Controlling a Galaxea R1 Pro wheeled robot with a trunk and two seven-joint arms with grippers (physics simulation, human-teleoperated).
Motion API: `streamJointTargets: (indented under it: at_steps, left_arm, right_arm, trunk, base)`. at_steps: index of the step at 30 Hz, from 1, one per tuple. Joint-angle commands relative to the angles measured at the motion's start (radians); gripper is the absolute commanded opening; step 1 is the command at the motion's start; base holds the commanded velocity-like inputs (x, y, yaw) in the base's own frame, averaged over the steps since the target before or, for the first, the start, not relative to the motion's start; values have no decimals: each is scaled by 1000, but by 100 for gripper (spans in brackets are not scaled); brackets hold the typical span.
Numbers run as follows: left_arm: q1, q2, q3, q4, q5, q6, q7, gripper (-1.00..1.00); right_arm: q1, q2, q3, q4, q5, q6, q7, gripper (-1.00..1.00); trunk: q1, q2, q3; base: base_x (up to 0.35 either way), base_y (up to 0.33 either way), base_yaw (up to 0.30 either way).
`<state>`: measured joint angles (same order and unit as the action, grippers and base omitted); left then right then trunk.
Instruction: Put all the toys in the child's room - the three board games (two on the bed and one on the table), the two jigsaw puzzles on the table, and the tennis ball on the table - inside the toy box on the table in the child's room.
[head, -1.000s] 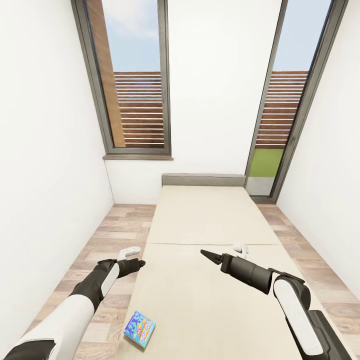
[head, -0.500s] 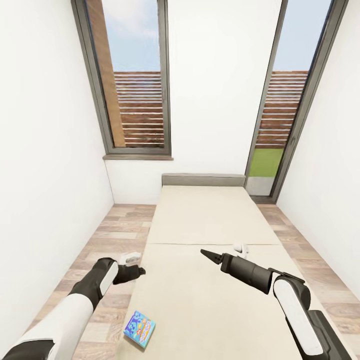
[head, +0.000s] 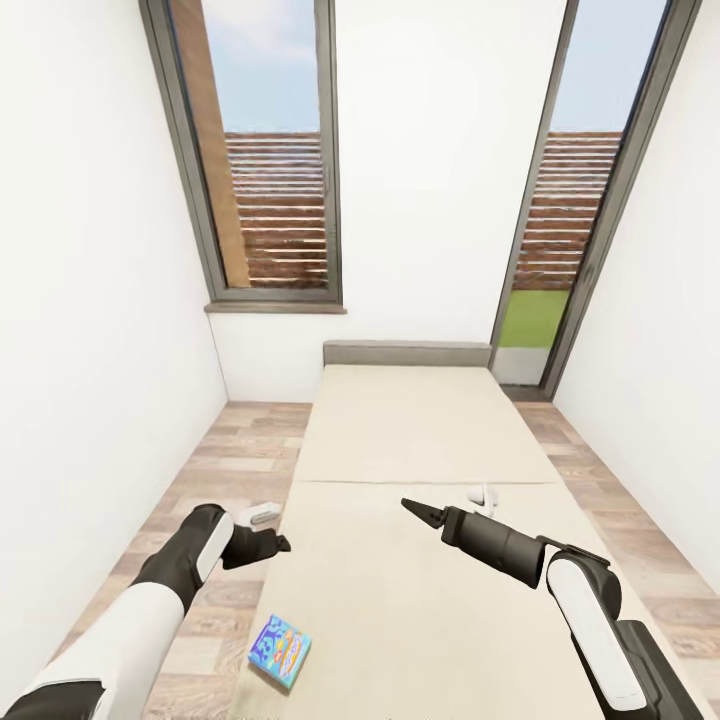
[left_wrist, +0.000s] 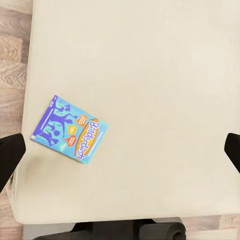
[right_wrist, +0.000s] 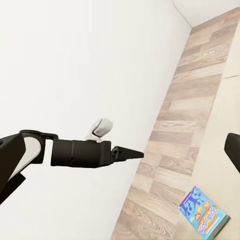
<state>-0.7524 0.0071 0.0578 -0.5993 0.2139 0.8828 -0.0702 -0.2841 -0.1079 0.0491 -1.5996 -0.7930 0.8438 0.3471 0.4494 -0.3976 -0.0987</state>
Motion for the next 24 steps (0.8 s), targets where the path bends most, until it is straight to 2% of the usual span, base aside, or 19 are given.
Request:
streamJointTargets:
  at_steps: [1,17,24]
  left_arm:
    - [-1,0,4,-1,-4,5,-6,100]
    - [-1,0,-3,-10,-6,-9,-1,100]
    - [-1,-1,-7,1,-8,-96,5,100]
  right_arm:
    - [-1,0,0,0,2,3,3,100]
    - [-1,0,0,0,2,3,3,100]
    - [-1,-1,-1,0,1,3,3,100]
  trunk:
    - [1,-2,-4]
    - [1,-2,-30]
    - [1,-2,-40]
  base:
    - [0,0,0]
    - [0,0,-2]
    - [0,0,-93]
